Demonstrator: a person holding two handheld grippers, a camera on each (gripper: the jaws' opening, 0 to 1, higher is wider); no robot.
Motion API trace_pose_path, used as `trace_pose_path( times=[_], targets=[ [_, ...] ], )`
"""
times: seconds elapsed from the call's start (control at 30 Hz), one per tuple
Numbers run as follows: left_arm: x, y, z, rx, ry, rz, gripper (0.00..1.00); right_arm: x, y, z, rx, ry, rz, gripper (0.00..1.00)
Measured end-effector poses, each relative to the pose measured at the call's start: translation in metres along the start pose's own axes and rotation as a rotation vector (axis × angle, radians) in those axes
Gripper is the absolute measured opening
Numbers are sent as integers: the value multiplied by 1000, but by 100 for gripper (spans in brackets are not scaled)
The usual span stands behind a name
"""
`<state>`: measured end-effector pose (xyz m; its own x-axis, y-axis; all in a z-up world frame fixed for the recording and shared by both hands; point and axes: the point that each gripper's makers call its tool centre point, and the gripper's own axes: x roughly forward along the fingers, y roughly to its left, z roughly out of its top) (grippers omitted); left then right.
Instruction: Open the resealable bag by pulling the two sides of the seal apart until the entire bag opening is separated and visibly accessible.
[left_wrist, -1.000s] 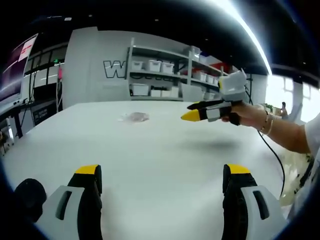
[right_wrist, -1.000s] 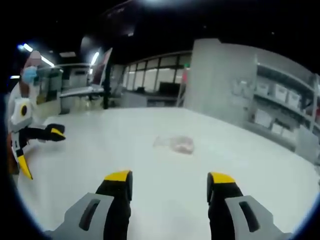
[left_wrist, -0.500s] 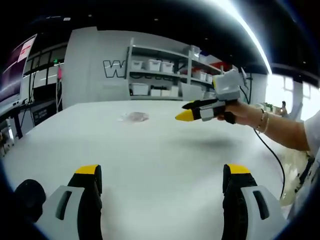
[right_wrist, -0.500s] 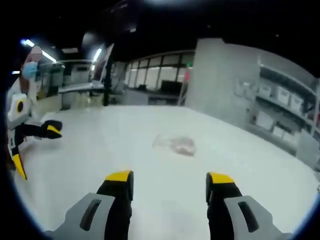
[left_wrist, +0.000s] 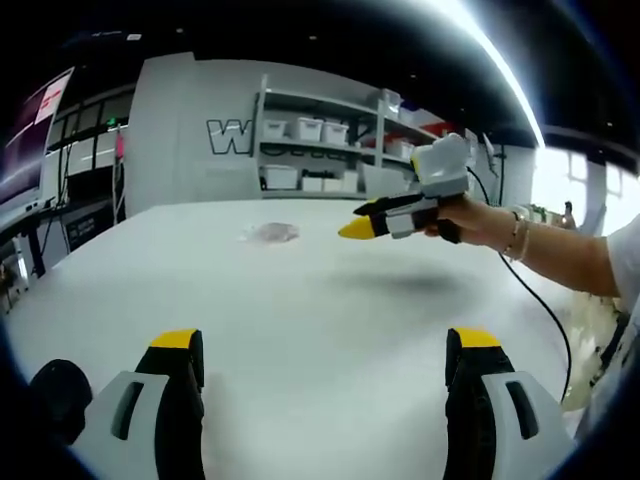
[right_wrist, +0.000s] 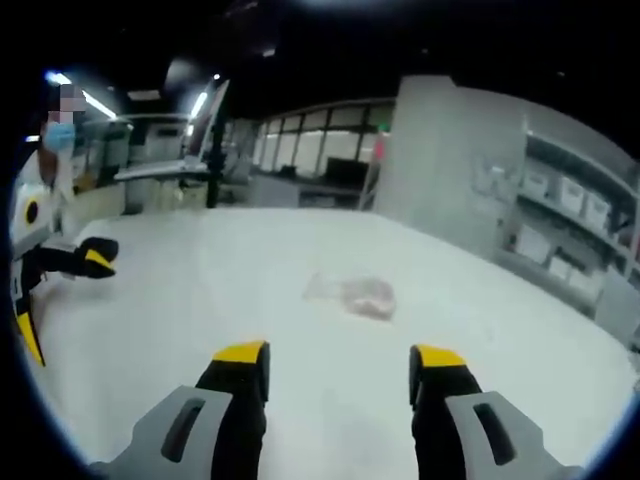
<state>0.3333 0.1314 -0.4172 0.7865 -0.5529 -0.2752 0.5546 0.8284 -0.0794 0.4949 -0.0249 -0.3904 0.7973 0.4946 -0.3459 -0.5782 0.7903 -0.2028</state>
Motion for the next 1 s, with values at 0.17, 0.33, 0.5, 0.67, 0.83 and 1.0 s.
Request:
trace_pose_path(
  times=[0.17, 0.33, 0.5, 0.67, 0.83, 1.0],
  targets=[
    [0, 1, -1, 1, 2, 0, 99, 4, 1, -2, -14, 14, -1, 55],
    [0, 1, -2, -1, 4, -1, 99, 7, 2, -2, -21, 21, 1, 55],
    [0, 2, -3, -2, 6, -2, 99, 11, 1, -5, -22, 31, 0, 54],
    [0, 2, -2, -1, 5, -3, 99, 16, 0, -5, -28, 38, 1, 53],
    [-1, 2, -2, 1, 6, -4, 99, 24, 0, -4, -46, 45, 6, 52],
    [-2, 4, -2, 4, 7, 0, 99, 31, 0, -4, -49, 51, 7, 51]
  ],
)
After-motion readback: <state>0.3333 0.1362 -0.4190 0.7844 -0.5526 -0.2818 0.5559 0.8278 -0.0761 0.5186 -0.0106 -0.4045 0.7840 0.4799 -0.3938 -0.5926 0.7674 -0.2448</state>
